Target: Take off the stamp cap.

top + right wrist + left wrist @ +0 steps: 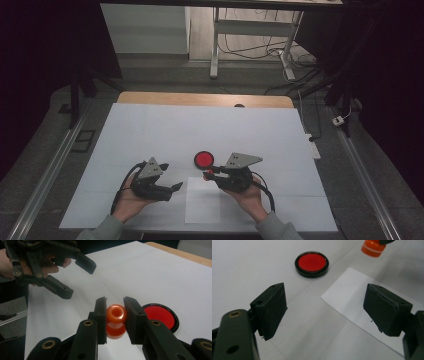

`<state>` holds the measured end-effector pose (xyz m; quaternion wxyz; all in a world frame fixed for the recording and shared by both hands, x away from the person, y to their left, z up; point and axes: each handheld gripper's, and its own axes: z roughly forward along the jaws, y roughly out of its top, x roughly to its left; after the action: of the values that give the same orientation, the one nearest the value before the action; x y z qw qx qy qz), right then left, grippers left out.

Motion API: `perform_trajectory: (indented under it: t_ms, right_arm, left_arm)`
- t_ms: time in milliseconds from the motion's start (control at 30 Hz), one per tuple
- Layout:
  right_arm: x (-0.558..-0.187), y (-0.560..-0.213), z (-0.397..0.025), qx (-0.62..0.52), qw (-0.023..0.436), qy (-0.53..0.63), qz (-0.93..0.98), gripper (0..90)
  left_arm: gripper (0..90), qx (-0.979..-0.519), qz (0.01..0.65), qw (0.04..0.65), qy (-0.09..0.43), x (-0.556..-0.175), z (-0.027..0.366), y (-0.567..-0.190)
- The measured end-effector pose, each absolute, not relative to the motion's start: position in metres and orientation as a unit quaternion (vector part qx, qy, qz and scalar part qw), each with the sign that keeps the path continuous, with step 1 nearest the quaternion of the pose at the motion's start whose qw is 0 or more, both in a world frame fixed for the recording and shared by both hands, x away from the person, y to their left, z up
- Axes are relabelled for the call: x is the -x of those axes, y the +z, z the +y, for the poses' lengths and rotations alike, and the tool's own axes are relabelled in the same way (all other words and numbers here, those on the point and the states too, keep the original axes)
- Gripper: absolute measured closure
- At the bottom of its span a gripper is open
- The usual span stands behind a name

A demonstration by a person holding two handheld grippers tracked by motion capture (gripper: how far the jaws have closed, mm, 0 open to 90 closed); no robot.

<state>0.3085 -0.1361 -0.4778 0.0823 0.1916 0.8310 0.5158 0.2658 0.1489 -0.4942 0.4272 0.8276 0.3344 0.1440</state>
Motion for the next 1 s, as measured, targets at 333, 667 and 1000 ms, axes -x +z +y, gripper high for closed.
perform_trajectory:
  t_ms: [333,667,1000]
  right_arm:
    - [-0.309,-0.475,-0.139,-0.193,0.087,0.520,0.828,71.6]
    - [-0.310,-0.475,-0.139,-0.192,0.088,0.519,0.828,71.6]
    - [-0.310,-0.477,-0.138,-0.192,0.087,0.517,0.830,71.6]
  left_arm:
    - [19.0,-0.837,0.314,0.427,0.138,-0.275,0.129,-0.486]
    - [19.0,-0.841,0.299,0.430,0.134,-0.278,0.114,-0.483]
    - [19.0,-0.845,0.293,0.428,0.130,-0.279,0.106,-0.488]
